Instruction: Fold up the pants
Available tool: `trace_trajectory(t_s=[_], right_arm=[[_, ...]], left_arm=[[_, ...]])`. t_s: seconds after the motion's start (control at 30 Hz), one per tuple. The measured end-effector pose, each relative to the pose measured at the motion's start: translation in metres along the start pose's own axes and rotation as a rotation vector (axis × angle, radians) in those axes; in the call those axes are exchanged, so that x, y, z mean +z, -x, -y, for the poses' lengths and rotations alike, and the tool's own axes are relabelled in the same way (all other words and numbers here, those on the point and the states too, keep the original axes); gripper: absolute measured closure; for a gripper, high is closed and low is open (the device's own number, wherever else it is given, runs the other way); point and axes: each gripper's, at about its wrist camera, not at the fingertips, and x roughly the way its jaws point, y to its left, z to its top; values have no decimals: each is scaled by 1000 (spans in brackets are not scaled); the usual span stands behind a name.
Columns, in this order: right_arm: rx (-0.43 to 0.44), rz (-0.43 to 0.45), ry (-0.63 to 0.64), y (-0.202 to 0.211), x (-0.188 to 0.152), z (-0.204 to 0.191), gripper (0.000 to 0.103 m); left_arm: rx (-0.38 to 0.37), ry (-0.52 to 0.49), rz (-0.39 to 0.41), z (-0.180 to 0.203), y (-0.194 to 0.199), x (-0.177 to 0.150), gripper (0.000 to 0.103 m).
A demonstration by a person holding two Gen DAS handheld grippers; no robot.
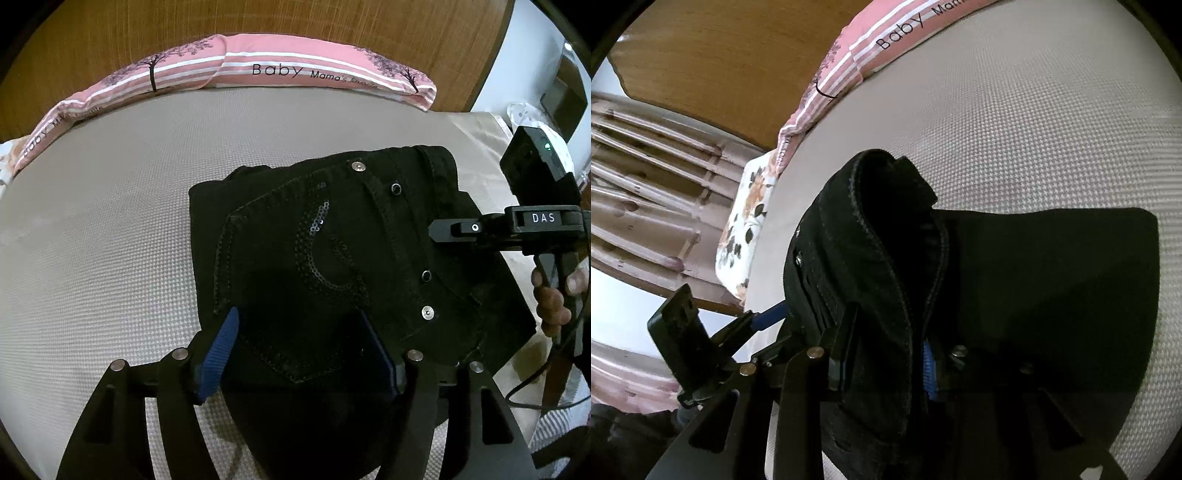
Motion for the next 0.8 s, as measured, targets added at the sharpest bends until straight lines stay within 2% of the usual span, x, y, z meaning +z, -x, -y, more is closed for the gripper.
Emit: trace_trajectory(t_s=[0.1, 0.33, 0.57, 0.8], right_arm=[[-44, 17, 8, 1, -3, -7, 75], [-122, 72, -4, 13, -13, -27, 87], [-217, 113, -6, 23, -23, -55, 90], [-242, 162, 14, 35, -27, -78, 92]], left_arm=[[4, 8, -6, -2, -2, 1, 33], [34, 21, -19, 0, 1, 2, 33], [69, 14, -17, 6, 10, -1, 33], [88, 19, 30, 4, 30, -3, 33]])
